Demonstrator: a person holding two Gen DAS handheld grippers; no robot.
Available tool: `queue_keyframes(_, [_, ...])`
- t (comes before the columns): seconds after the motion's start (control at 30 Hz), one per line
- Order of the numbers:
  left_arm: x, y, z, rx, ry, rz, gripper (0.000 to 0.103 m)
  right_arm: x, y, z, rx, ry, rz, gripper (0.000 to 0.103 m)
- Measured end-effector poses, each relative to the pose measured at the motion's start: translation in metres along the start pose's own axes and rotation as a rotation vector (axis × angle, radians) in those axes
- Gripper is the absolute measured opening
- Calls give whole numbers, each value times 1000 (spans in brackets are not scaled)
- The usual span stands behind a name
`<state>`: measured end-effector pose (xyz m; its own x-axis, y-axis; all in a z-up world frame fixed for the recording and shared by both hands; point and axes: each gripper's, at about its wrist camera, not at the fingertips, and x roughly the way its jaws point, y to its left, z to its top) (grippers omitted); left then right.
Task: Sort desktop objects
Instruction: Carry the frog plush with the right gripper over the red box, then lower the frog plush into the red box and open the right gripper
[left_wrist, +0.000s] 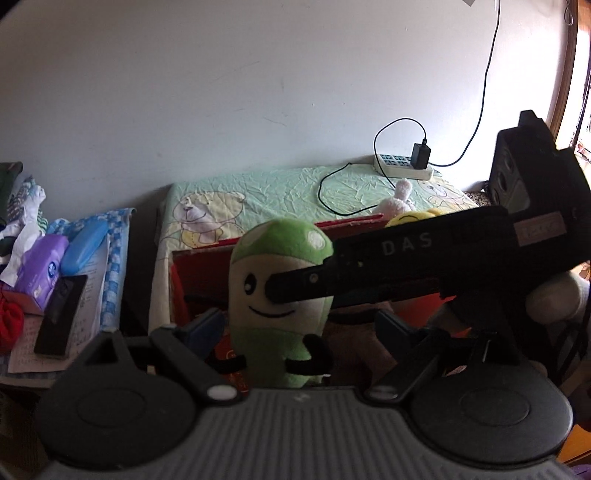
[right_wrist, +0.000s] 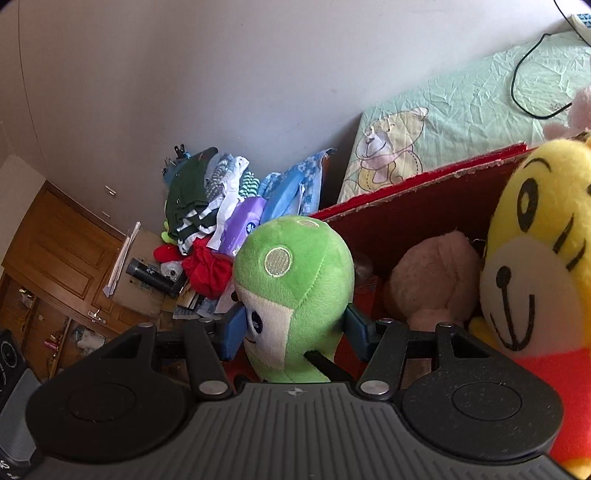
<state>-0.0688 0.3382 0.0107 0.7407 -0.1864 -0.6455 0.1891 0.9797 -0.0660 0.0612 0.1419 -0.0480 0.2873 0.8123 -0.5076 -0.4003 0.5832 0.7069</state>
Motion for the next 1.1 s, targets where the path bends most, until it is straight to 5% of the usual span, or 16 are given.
queue_keyframes(0.43, [10,19,-5,-27,16,-10,88,50,2,8,-9,137,-9,63])
queue_keyframes(0.63, [15,26,-5,-71,1,-73,88,43,-6,4,44,84,-8,64])
queue_keyframes(0.77, [21,21,-5,-39,-8,-37,88,40,-7,3,57,46,-13,64])
queue_keyframes(1.0, [21,27,-10,-84,-14,-63,88,38,-15,5,115,16,-13,40])
queue_keyframes(1.1, [19,29,-12,-104,-21,-79,88,41,-8,4,60,27,-20,39])
